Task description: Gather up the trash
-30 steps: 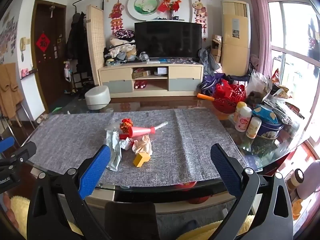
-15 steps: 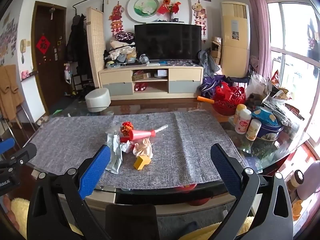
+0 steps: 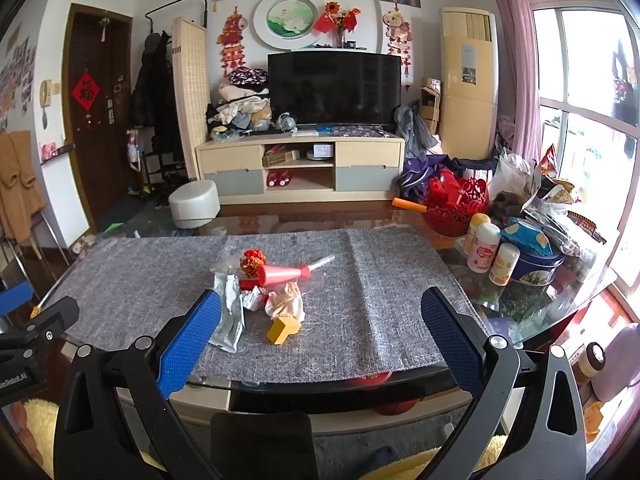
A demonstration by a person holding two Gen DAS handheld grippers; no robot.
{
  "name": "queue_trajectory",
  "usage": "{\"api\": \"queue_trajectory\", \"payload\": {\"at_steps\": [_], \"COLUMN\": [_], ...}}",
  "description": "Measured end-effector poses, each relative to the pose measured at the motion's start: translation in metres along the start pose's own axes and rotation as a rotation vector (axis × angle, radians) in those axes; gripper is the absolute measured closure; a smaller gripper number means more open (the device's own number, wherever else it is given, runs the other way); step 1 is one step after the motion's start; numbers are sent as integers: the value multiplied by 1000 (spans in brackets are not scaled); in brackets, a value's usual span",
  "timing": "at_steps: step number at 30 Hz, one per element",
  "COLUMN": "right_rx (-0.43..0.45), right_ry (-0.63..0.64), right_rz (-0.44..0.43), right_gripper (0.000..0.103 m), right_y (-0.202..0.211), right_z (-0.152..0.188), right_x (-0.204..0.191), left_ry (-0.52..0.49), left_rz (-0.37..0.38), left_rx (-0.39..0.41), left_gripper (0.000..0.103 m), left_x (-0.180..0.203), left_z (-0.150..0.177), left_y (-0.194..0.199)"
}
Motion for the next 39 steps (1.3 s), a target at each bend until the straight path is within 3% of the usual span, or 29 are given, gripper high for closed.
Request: {"api": "queue_trajectory", "payload": {"at_steps": [39], "right_rx": [8], "right_ry": [-7], "right_rz": [8], "right_gripper": [3], "right_y": [3], "right_z": [-2], "right_x": [-1], "left_ry": [1], "left_rz": [-1], "left_rx": [5], "left_gripper": [8], "left_x": [-1], "left_z": [5], "left_y": [-2]}}
Point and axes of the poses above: each gripper's, at about its wrist camera, not at the fingertips, and y roughly against the way its jaws point, x to its right, z to its underside, the point moved 3 cm from there along -y, roughly the way its jaws point, and after that the axes turned 8 degrees about x, right-handed, at the moved point
